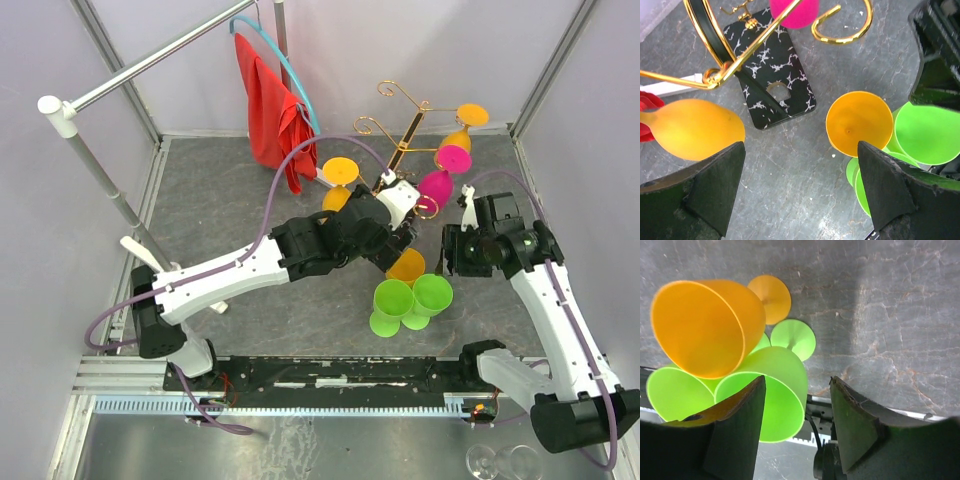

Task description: Place the wine glass upside down on the wine glass rack

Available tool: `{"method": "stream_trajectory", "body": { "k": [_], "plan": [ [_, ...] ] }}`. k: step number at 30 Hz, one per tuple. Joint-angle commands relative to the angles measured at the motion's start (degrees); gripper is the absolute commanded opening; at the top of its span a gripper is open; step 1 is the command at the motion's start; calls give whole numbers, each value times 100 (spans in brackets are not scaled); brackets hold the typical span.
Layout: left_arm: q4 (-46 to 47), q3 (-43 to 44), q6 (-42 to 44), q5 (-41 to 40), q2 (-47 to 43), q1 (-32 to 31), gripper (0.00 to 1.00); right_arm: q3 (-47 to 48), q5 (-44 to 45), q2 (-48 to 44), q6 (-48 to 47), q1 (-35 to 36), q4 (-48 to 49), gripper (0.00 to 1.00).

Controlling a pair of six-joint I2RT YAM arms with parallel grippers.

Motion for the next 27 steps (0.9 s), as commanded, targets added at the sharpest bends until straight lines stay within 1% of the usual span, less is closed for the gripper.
{"method": "stream_trajectory", "body": {
  "k": [1,5,11,16,17,18,22,27],
  "plan": [
    [266,-334,-341,-112,-340,22,99,19,-117,-212,437,84,873,62],
    [319,-454,-360,-134,-376,44,99,-222,-204,-172,652,227,1388,61],
    [426,-649,-386,-184,-491,69,99,-560,-93,114,822,577,1944,56],
    [439,-782,-404,-182,-567,113,99,-659,115,225,919,769,2286,53],
    [441,-801,-410,-175,-579,117,99,-659,174,247,917,794,2302,51],
    [433,-812,-420,-178,-591,129,99,-643,229,266,898,817,2294,47],
    [474,-861,-439,-161,-636,149,99,-492,559,295,804,854,2064,22],
    [493,-863,-456,-147,-631,154,99,-349,1056,152,751,861,1679,3]
  ]
}}
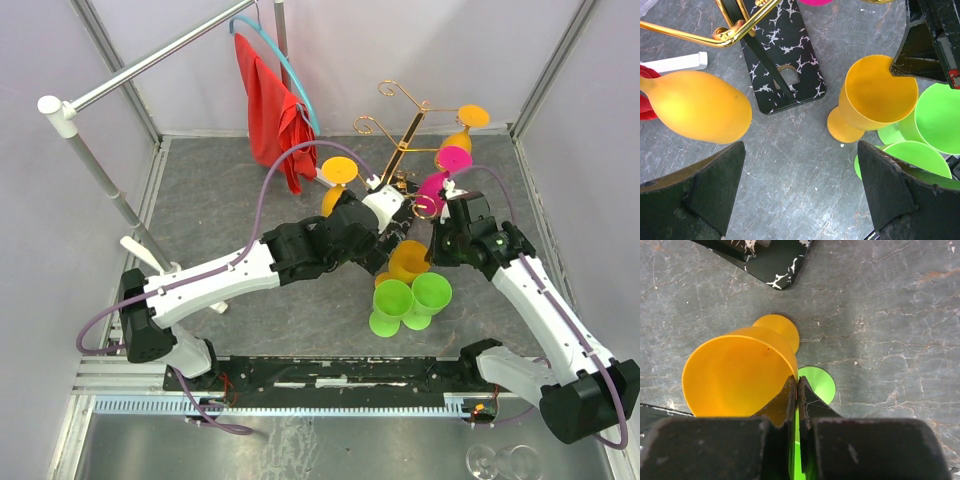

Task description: Place the wine glass upside down on the wine glass rack

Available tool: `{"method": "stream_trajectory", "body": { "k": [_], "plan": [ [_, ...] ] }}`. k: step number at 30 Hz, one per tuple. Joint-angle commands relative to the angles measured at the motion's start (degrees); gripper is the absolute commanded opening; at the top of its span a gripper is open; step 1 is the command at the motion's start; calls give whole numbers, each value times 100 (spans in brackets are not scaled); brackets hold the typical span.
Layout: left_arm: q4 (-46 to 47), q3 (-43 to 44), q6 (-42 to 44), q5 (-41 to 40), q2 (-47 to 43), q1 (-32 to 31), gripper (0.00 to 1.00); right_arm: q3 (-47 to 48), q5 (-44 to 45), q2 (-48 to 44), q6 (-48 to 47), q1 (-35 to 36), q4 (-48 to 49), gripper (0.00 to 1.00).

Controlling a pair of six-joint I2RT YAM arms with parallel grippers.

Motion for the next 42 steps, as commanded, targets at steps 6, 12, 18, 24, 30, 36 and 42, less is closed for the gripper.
{"method": "stream_trajectory", "body": {
  "k": [6,12,18,24,30,36,42],
  "plan": [
    [304,-31,-240,-51,-215,25,99,472,1163,-334,25,25,-589,1],
    [300,-50,-257,-81,-245,35,99,671,1601,-624,130,22,-638,1],
    [358,-60,-327,-48,-265,34,99,1072,2181,-671,114,20,-765,1],
    [323,37,-416,1,-185,42,99,1435,3054,-367,53,26,-1062,1],
    [189,405,-547,109,-64,88,99,1980,3863,-252,-78,18,-1291,1],
    [367,931,-1167,268,-105,279,99,3154,4690,0,-729,15,-1302,1],
    [1016,968,-2483,1446,-387,1182,99,3849,4802,-35,-1674,17,-481,1]
  ]
}}
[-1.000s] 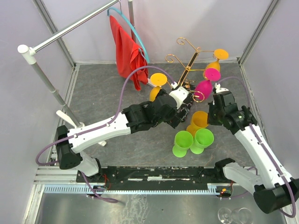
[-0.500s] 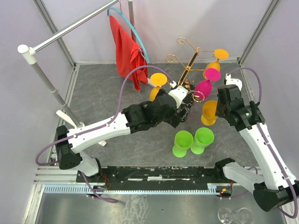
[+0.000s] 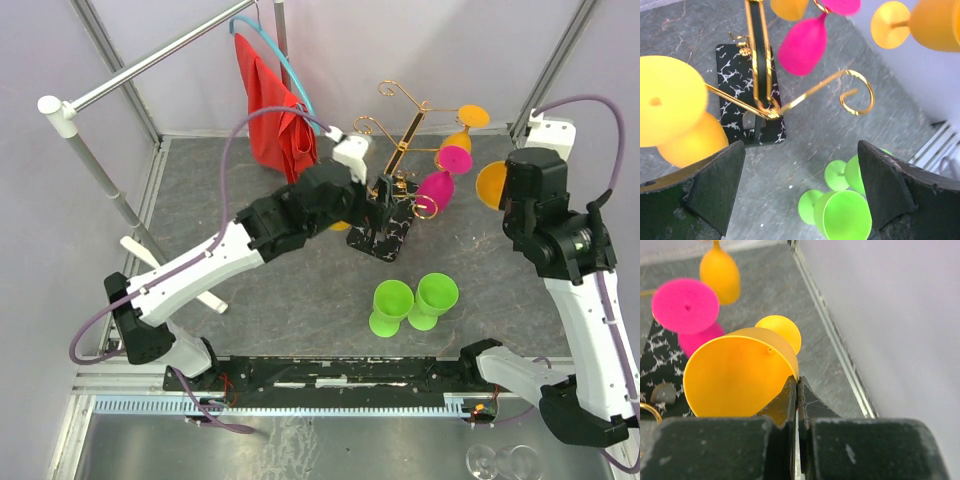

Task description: Place the wine glass upside down on the wine glass rack

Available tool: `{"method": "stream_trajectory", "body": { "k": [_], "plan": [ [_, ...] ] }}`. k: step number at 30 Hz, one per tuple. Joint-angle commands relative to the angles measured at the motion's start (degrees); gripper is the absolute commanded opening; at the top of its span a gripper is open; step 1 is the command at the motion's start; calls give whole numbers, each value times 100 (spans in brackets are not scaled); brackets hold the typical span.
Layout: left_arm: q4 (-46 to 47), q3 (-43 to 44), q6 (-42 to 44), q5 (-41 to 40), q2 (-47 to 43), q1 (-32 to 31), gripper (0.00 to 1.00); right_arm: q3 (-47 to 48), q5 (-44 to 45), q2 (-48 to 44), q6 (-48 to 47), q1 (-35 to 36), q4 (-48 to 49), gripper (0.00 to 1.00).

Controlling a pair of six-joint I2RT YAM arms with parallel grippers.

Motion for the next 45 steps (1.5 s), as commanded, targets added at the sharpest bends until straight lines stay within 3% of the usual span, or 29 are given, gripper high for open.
{"method": "stream_trajectory", "body": {
  "k": [1,3,8,12,16,19,29,36,45],
  "plan": [
    [739,221,-1418,915,-344,742,99,543,415,-69,-929,18,813,1],
    [927,218,-1834,1127,-384,1009,99,659,383,-68,-1284,13,1140,1],
    [1831,-31,-2948,1776,-477,1612,99,123,-779,-465,-2023,18,2730,1],
    [2198,-4,-3577,2118,-344,1850,99,-426,-2261,-768,-1914,18,3934,1],
    [2659,-191,-4180,2172,-283,1902,100,-654,-3530,-673,-1570,11,4453,1],
    [3041,-472,-4512,2140,-320,1905,96,-1277,-4005,-800,-1356,17,5436,1],
    [4030,-1306,-5528,1647,-748,1896,82,-2176,-4472,-997,-1168,29,6829,1],
    [4695,-1601,-6274,1291,-769,1891,72,-2232,-4698,-794,-1094,145,7095,1],
    [5126,-1412,-6759,1031,-388,1757,67,-2205,-4522,-497,-1342,521,7329,1]
  ]
}}
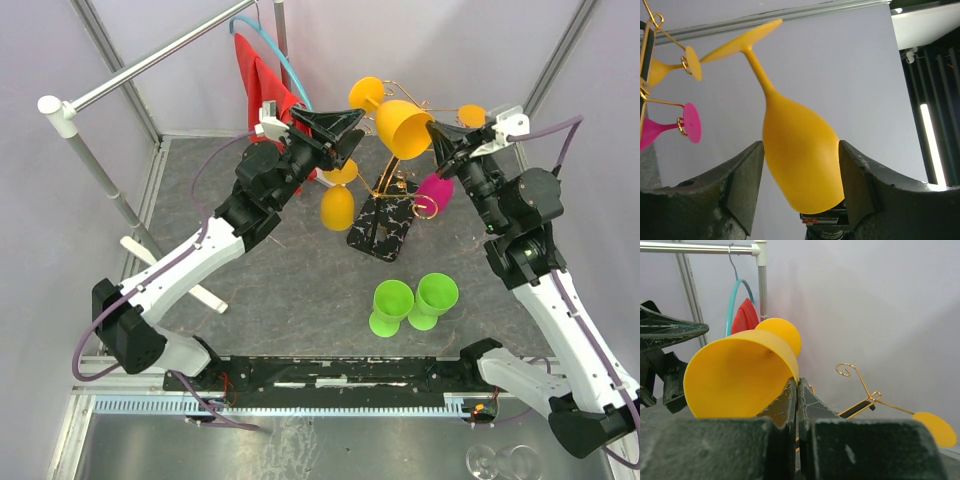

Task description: Place the wine glass upside down on the wine glass rack

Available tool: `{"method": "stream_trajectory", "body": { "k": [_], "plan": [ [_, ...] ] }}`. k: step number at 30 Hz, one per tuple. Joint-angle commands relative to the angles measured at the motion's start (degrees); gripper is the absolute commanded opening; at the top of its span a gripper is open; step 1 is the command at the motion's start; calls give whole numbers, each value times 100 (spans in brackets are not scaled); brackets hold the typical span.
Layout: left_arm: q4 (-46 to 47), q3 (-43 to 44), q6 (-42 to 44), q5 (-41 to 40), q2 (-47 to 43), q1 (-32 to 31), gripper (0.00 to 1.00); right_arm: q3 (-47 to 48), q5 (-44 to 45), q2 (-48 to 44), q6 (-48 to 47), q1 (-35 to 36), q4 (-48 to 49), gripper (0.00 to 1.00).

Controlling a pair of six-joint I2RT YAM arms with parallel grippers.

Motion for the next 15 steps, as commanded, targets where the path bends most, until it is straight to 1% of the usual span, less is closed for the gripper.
{"method": "stream_trajectory", "body": {
  "k": [1,7,15],
  "plan": [
    [589,211,-521,-255,242,-83,67,53,104,80,-171,201,530,1],
    [584,292,-585,-337,464,-125,65,-5,170,114,-247,410,690,1],
    [688,294,-554,-703,553,-122,63,-62,74,104,-392,627,625,1]
  ]
}}
